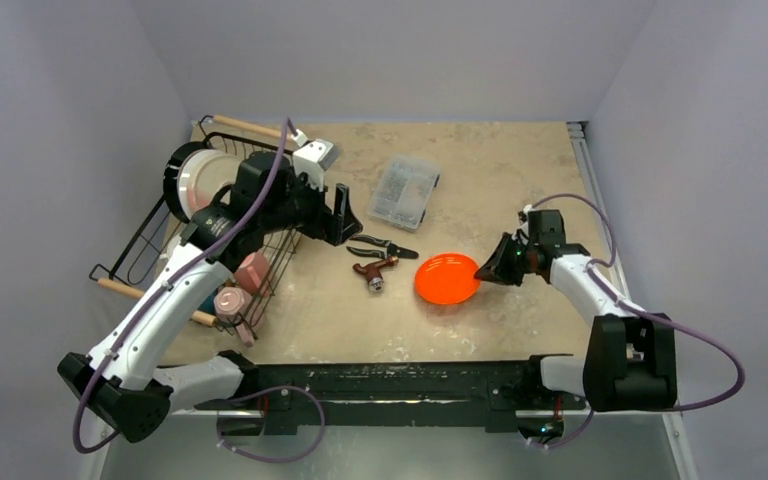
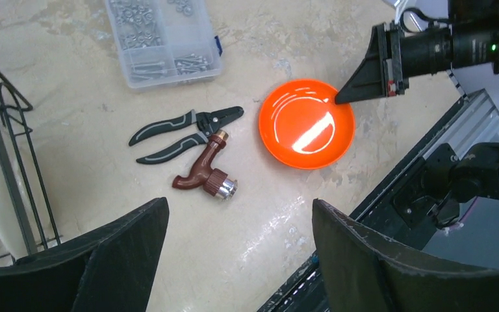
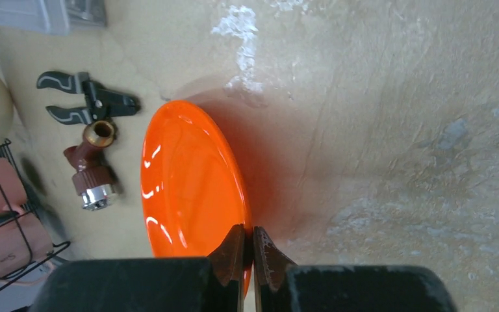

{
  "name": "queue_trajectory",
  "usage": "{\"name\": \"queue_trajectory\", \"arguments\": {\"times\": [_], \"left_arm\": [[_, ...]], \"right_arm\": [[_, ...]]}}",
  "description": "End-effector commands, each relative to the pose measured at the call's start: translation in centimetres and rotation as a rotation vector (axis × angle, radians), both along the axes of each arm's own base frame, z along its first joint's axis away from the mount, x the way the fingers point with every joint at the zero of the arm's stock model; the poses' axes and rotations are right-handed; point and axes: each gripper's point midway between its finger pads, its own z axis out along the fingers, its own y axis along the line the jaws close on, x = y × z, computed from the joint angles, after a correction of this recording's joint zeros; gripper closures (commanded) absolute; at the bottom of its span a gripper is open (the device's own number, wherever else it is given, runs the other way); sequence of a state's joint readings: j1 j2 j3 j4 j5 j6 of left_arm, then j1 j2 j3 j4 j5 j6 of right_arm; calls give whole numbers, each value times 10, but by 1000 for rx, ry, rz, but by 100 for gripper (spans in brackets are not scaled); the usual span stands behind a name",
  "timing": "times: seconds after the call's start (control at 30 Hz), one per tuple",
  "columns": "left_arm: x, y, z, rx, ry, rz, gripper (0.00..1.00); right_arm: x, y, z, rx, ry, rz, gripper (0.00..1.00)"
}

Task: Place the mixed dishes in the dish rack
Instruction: Pick up the plate at the center of the board.

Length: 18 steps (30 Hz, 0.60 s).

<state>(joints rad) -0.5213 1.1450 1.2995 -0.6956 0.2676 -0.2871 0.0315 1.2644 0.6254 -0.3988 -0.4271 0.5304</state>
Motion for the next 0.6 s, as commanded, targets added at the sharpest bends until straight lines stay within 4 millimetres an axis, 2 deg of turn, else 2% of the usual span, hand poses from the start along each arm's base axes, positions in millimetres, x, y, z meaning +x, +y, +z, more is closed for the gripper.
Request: {"name": "queue_trajectory", "arguments": {"times": [0.0, 0.07, 0.17, 0.23, 0.37, 0.47, 0.57], "left_arm": [[-6, -22, 30, 44, -240, -147, 19], [-19, -36, 33, 136, -420, -277, 16], [-37, -58, 27, 305, -664, -461, 12], [-40, -65, 20, 408, -728, -528, 12], [-35, -74, 5, 647, -838, -600, 12], [-25, -81, 0, 805, -910, -611, 12], [-19, -87, -5, 884, -939, -639, 13]], "right_arm": [[16, -2, 39, -9, 5, -4, 100], [24, 1, 58, 7, -1, 15, 100], [39, 7, 89, 37, -29, 38, 100], [48, 15, 110, 84, -51, 49, 100], [58, 41, 143, 221, -56, 101, 100], [56, 64, 155, 265, -35, 178, 100], [53, 84, 166, 298, -23, 240, 100]]}}
